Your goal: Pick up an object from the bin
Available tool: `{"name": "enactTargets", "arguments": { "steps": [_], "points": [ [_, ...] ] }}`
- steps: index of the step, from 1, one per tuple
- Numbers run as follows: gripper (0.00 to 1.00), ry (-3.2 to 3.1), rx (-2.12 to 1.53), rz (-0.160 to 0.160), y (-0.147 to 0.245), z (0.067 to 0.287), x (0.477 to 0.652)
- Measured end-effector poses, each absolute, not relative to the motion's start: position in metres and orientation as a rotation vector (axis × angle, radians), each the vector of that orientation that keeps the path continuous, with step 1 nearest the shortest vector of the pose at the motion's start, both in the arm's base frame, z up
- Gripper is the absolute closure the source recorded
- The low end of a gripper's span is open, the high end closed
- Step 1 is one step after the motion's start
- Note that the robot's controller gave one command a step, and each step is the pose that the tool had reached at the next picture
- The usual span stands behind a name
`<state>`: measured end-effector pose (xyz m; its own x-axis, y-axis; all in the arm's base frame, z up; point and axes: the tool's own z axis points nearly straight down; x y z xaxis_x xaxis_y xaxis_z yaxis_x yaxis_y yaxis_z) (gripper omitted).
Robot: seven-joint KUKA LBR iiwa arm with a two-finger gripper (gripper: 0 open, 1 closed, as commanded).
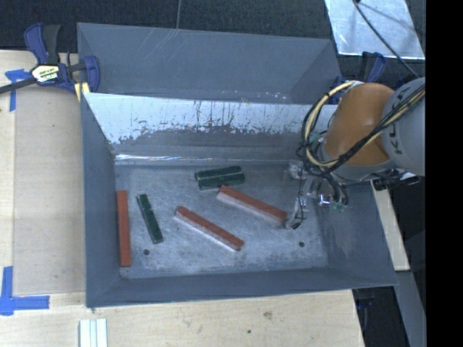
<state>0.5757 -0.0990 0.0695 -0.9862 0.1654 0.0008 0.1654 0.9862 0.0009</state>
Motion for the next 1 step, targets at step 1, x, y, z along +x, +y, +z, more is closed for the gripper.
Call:
{"name": "enactTargets", "arguments": {
  "steps": [1],
  "points": [
    [0.0, -3.132, -0.259, -0.002, -0.0551, 0.0709, 0.5726]
  ]
}}
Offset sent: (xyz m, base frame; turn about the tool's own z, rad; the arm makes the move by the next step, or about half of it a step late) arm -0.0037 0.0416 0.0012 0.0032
